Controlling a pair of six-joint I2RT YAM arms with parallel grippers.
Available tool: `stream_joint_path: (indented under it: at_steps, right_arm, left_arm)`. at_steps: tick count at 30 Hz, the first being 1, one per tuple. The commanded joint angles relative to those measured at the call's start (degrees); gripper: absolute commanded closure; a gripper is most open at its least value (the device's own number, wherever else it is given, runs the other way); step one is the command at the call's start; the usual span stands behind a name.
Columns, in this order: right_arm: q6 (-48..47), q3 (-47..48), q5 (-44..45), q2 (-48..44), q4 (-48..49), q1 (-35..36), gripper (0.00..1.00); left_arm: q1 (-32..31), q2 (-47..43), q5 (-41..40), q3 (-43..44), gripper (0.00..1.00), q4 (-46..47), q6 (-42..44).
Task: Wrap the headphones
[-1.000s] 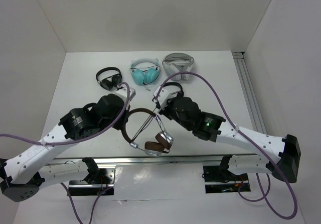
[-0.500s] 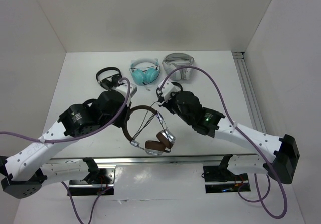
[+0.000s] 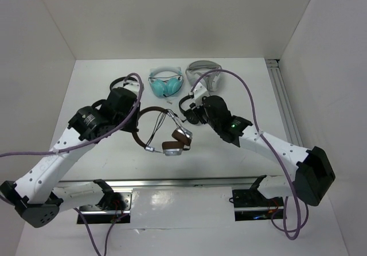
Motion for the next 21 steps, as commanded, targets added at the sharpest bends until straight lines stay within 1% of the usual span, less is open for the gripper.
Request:
stream_joint_path:
  at_steps: [1,3,4,6,7,8,9,10,11,12,14,18,19,21]
  right_arm:
    - [4.15,1.34,4.61,2.82,4.4,-2.35,0.52]
    - [5.56,2.65,8.11,3.36,3.79,-3.57,0.52]
    - [6.87,2.66,9.0,3.97,3.79,-4.45,0.51]
    - [8.64,3.36,12.41,3.98,3.79,-5.42,0.45]
    - [9.51,3.36,13.22,3.98,3.79,-6.04,0.41]
    - [11.61,4.06,13.92,3.98,2.48,-7.52,0.31]
    - [12.76,5.55,14.45,3.98,1.51,-8.32,0.27]
    - [15.3,6.43,14.46,3.46,0.46,-9.02,0.24]
    - [16.8,7.48,15.33,3.45,-2.43,-10.25,0.21]
    - [18.3,9.93,15.34,3.45,-4.37,-10.78,0.21]
    - [21.54,11.62,14.82,2.93,-8.32,-10.79,0.21]
    - [23.5,10.75,8.49,-1.64,-8.96,-10.79,0.2]
    - [24.19,9.7,6.48,-2.78,-8.96,-10.79,0.2]
    - [25.25,8.64,4.54,-5.67,-8.96,-10.79,0.19]
  left_arm:
    - [2.99,1.66,1.39,0.37,1.0,1.83,0.39]
    - [5.7,1.66,1.39,-2.71,1.0,3.57,0.91]
    - [6.76,1.66,3.48,-3.85,1.0,4.55,1.44]
    - [10.26,2.19,4.81,-7.01,1.0,6.57,1.44]
    - [11.59,2.19,6.82,-7.98,1.0,8.4,0.92]
    - [12.82,2.19,7.54,-9.64,1.0,9.21,0.3]
    - [15.19,2.71,7.55,-10.36,1.0,9.91,-0.31]
    - [16.43,2.72,8.42,-11.06,1.0,11.31,-1.01]
    - [17.57,3.41,9.38,-12.46,1.0,12.19,-2.15]
    - [19.76,3.42,10.0,-13.17,1.0,13.16,-2.86]
    - [21.27,4.12,11.24,-14.75,1.0,16.05,-4.53]
    - [23.56,7.63,11.24,-15.81,1.0,20.18,-6.9]
    - [25.21,8.86,11.24,-15.81,1.0,20.2,-7.43]
    - [25.84,12.73,11.24,-14.76,1.0,20.99,-8.74]
